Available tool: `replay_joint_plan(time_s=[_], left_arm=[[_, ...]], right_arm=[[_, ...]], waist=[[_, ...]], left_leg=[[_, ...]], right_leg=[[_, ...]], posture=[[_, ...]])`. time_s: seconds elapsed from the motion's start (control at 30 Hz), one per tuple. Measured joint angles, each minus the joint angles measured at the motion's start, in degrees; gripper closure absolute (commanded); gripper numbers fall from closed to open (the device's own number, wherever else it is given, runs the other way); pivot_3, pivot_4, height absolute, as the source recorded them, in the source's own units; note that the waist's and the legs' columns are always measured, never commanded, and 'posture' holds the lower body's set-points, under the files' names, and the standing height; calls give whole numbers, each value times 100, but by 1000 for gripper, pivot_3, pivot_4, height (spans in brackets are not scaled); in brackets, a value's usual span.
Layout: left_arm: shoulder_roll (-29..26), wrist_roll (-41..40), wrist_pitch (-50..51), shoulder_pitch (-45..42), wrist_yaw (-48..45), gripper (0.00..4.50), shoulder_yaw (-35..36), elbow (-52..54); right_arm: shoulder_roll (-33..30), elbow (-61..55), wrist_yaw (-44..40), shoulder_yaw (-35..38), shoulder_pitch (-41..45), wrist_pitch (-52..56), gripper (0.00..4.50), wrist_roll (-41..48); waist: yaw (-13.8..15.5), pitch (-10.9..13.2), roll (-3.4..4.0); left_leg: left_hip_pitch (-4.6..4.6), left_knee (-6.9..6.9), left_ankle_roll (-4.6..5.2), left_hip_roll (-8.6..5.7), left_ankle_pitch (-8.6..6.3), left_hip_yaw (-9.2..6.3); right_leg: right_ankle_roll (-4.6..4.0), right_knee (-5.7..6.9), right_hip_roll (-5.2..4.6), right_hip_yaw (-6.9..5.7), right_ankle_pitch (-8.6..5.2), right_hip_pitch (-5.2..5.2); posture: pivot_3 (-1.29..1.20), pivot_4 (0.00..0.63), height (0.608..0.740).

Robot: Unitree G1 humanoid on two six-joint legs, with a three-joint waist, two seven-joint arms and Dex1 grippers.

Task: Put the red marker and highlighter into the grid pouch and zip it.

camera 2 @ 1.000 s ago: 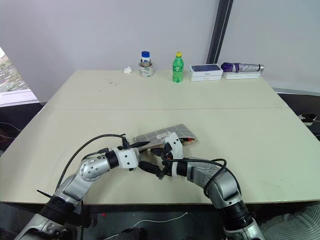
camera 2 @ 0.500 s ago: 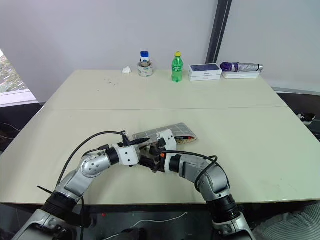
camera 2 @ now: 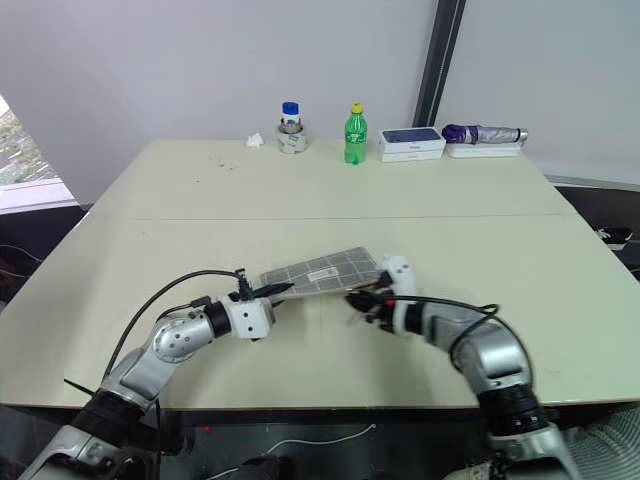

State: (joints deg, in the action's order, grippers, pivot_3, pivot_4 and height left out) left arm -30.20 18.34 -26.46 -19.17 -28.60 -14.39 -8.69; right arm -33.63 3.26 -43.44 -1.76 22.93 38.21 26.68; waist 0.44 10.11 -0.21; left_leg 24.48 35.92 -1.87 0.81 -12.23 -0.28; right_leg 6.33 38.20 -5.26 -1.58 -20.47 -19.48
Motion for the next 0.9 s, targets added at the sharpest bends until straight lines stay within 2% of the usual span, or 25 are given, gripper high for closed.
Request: replay_joint_plan(time_s=[0.17, 0.3, 0.47, 0.5, 0.63, 0.9], left_arm=[[-96, -383, 12, 43, -239, 4500, 17, 100], [-233, -1289, 431, 248, -815, 3023, 226, 226], [-426, -1620, 644, 713, -899, 449, 664, 390], [-434, -1660, 661, 797, -900, 42, 695, 480], [-595, -1923, 710, 1365, -912, 42, 1050, 854], [-772, -3509, 1765, 2743, -1018, 42, 2594, 1862]], right_arm=[[-225, 888, -468, 43, 483, -789, 4452, -163], [-440, 1118, -708, 122, 447, -1064, 2874, -267], [-670, 1180, -924, 264, 204, -1428, 343, -558], [-693, 1180, -971, 264, 177, -1486, 3, -583], [-977, 1068, -1416, 368, -69, -1537, 3, -508], [-1150, 596, -2272, 1217, -943, -2408, 3, -101]], waist=[[-101, 0, 1], [-91, 1, 1], [-108, 1, 1], [-109, 1, 1], [-108, 2, 2], [-80, 3, 0]], left_leg=[[-1, -3, -1, 3, 0, 3], [1, -6, 0, 7, 0, 3], [-1, -2, 2, 6, -1, 5], [-1, -2, 2, 7, -1, 4], [0, -6, 5, 9, -3, 5], [-10, -1, 7, 9, -5, 1]], right_leg=[[0, 0, 2, 4, 0, 0], [1, -6, -11, 2, -1, 1], [2, -6, -12, 3, -1, 4], [2, -6, -12, 3, -1, 4], [1, -12, -14, 4, -1, 4], [1, -14, -22, -2, -1, 22]], posture=[[0, 150, 740], [0, 150, 740], [0, 150, 740], [0, 150, 740], [0, 150, 740], [0, 150, 740]])
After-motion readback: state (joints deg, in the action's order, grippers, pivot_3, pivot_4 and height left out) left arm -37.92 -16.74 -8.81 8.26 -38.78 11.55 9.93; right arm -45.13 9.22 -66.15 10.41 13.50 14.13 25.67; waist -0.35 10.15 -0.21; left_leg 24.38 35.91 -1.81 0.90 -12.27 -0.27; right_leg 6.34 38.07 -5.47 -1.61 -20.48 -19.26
